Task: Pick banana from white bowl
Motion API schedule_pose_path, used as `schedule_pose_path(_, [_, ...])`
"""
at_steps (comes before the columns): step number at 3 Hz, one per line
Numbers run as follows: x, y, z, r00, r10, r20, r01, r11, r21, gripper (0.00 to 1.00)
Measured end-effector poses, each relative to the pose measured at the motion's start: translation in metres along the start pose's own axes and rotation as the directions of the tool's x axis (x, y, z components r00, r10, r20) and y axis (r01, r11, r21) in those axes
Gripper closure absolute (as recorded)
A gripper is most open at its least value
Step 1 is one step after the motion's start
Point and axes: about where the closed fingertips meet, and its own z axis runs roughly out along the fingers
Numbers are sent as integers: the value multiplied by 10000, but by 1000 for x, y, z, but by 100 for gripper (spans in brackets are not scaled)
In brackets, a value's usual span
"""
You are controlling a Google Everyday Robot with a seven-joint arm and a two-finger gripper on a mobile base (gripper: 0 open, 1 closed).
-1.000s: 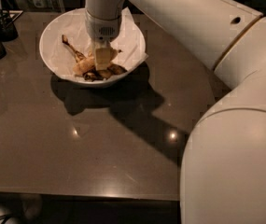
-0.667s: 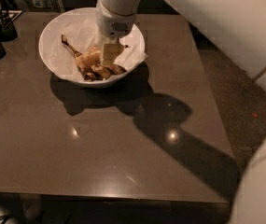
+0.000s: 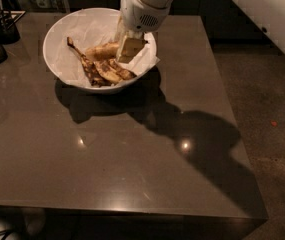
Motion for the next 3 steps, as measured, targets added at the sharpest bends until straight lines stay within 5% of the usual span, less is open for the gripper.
schedule_pose_path(3, [-43, 56, -43, 9988, 176, 455, -193, 9991, 371, 100])
